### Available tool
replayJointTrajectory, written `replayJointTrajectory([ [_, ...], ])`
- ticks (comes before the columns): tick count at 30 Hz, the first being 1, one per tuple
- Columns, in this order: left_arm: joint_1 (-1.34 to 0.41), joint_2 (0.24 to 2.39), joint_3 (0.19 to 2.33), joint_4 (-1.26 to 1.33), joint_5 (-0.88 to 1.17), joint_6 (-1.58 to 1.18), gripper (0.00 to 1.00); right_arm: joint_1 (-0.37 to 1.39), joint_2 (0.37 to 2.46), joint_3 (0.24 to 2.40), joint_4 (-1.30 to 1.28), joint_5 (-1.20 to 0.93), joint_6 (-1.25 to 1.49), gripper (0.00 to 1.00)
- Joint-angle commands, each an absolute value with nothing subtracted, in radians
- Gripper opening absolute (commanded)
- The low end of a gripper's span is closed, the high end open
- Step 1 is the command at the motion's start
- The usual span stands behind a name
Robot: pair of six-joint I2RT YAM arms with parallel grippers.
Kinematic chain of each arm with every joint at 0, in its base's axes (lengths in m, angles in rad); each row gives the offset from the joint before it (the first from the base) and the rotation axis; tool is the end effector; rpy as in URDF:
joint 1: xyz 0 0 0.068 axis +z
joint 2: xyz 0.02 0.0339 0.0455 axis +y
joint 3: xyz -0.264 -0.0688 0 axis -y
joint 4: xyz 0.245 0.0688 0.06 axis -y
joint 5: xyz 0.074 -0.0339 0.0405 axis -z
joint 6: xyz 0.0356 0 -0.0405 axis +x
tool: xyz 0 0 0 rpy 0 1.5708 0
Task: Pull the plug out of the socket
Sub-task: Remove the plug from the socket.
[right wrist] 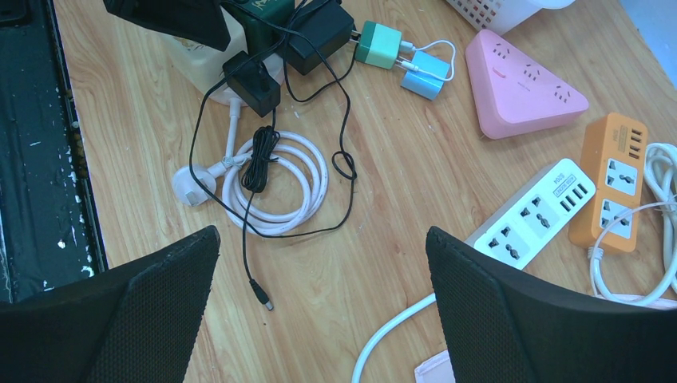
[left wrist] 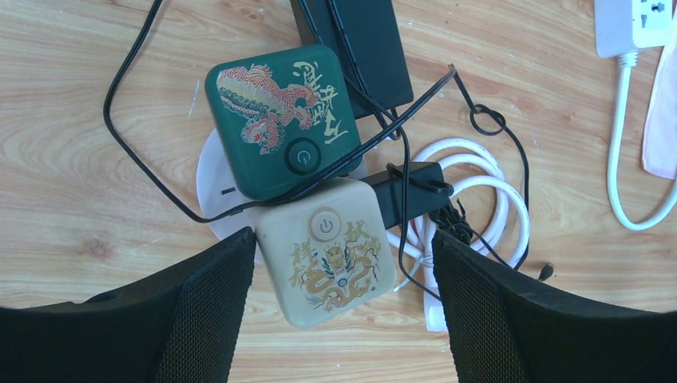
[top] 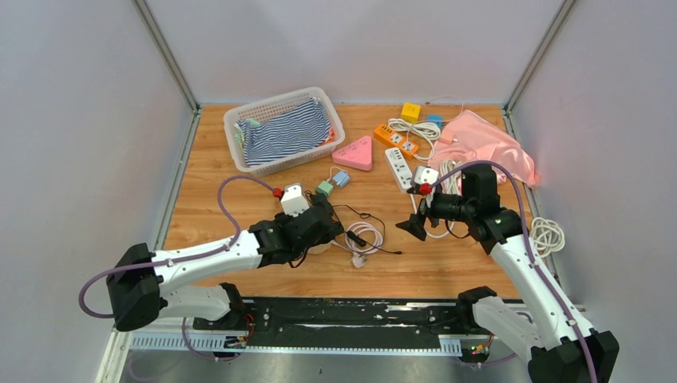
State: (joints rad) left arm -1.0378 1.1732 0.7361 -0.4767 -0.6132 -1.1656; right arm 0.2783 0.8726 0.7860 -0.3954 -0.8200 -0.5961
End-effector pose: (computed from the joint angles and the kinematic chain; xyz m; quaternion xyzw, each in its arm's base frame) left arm 0.1336 -0.1861 0.2259 -0.1548 0.8943 -0.1452 0.3939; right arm 0.1723 0.0763 0.3087 -0.5192 0.6233 0.2615 0.5229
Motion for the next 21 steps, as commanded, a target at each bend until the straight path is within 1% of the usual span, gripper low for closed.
replayJointTrajectory([
  [1,-1.045,1.210,0.771,-0.515,-0.674,-1.218,0.82,0.268,0.857,0.769,-0.391,-0.839,-0.602,1.00],
  [8,-1.044,1.266,0.795,-0.550,-0.763,-1.256,0.81,0.267,0.853,0.768,-0.392,-0.840,-0.602,1.00],
  [16,-1.038,1.338,0.823,-0.560,-0.739,-1.252,0.80,0.267,0.851,0.769,-0.394,-0.839,-0.605,1.00],
  [21,-1.038,1.364,0.827,-0.568,-0.719,-1.260,0.78,0.267,0.849,0.769,-0.394,-0.839,-0.607,1.00],
])
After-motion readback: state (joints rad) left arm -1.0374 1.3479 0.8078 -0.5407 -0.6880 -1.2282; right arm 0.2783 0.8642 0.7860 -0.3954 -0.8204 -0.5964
